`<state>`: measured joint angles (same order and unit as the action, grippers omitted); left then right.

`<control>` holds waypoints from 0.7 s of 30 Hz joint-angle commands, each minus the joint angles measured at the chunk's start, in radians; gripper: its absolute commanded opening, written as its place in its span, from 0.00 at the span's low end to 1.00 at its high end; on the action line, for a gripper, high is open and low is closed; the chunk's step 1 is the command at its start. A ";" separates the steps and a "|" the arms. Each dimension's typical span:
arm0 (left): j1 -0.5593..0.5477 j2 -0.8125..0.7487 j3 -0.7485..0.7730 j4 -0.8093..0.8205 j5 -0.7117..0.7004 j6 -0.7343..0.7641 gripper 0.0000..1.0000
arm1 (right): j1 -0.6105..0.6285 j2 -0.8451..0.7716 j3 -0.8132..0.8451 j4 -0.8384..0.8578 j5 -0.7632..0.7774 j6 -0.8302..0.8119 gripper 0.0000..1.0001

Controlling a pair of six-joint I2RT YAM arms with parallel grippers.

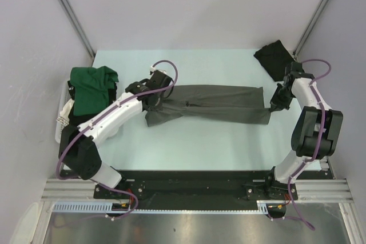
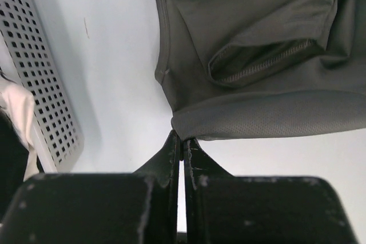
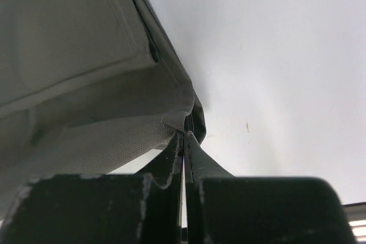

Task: Fold and stack the t-shirts
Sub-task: Fold the other side of the tshirt into a rectangle

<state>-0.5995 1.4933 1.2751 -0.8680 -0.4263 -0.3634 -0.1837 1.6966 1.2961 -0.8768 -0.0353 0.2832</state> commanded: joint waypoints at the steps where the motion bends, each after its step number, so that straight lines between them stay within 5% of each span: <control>1: 0.038 0.033 0.085 0.030 -0.049 0.063 0.00 | -0.011 0.028 0.098 0.027 0.012 -0.025 0.00; 21: 0.110 0.266 0.286 0.072 -0.057 0.175 0.00 | -0.014 0.330 0.491 -0.051 0.012 -0.036 0.00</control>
<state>-0.5156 1.7378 1.5002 -0.8097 -0.4438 -0.2356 -0.1867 1.9808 1.7092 -0.9062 -0.0368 0.2703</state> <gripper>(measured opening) 0.023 0.009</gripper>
